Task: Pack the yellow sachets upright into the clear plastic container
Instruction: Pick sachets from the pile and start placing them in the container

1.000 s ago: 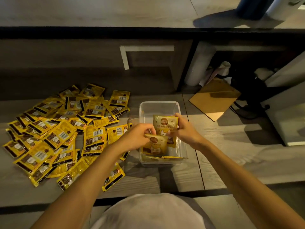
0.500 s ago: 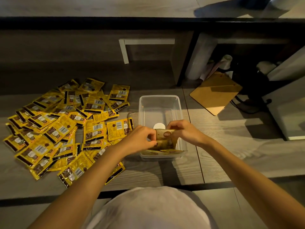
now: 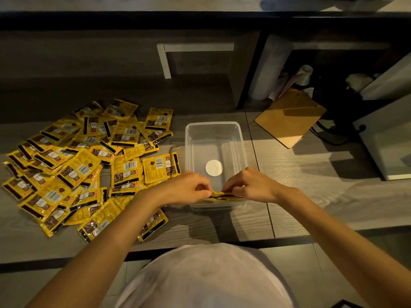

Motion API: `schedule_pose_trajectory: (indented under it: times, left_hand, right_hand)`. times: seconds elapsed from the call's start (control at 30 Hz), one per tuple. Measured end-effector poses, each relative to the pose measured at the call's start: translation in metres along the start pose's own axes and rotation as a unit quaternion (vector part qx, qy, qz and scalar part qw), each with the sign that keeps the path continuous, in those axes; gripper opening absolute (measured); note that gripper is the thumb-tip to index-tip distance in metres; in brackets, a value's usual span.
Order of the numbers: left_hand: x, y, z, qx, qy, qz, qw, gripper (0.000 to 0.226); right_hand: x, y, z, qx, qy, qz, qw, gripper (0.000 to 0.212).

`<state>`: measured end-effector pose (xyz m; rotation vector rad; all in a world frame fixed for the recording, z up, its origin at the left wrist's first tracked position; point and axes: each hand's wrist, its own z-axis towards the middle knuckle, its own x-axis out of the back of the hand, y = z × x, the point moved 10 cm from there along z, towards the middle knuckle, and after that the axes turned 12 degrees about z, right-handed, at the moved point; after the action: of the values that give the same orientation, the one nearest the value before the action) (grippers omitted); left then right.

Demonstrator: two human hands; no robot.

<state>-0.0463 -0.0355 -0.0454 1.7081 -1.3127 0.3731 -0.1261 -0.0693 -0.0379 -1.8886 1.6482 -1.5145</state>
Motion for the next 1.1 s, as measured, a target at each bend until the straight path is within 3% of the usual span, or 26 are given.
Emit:
schedule_pose_trajectory:
  times: [0.1,0.27,0.43,0.6,0.73,0.8,0.9,1.0,1.1]
  left_hand:
    - [-0.006,-0.006,0.002,0.028,-0.035,0.016,0.999,0.030]
    - [0.006,-0.002,0.000,0.034,0.006,0.016,0.999,0.035]
    - [0.034,-0.012,-0.008,0.061,0.108,-0.060,0.990,0.034]
    - [0.071,-0.044,-0.025,0.124,0.248,-0.052,0.960,0.032]
    - [0.082,-0.100,-0.048,0.244,0.323,-0.041,0.914,0.029]
    - [0.075,-0.130,-0.059,0.309,0.320,-0.035,0.895,0.027]
    - [0.048,-0.169,-0.069,0.380,0.255,-0.022,0.889,0.037]
    - [0.019,-0.189,-0.065,0.377,0.185,-0.022,0.907,0.056]
    - [-0.002,-0.200,-0.063,0.364,0.155,-0.060,0.916,0.076]
  right_hand:
    - [0.001,0.004,-0.001,-0.013,0.020,0.024,0.999,0.051]
    - [0.001,-0.002,-0.001,-0.008,0.026,0.053,0.998,0.050]
    - [0.013,-0.003,0.007,-0.010,0.067,0.093,0.993,0.033]
    - [0.029,-0.028,0.033,0.009,0.093,0.079,0.993,0.028]
    - [0.039,-0.065,0.071,0.033,0.174,0.010,0.984,0.028]
    - [0.031,-0.084,0.095,0.047,0.178,-0.029,0.983,0.030]
    - [-0.009,-0.099,0.137,0.040,0.083,-0.134,0.987,0.034]
    - [-0.046,-0.091,0.161,0.008,0.003,-0.256,0.967,0.035]
    - [-0.068,-0.068,0.171,-0.047,-0.046,-0.306,0.950,0.057]
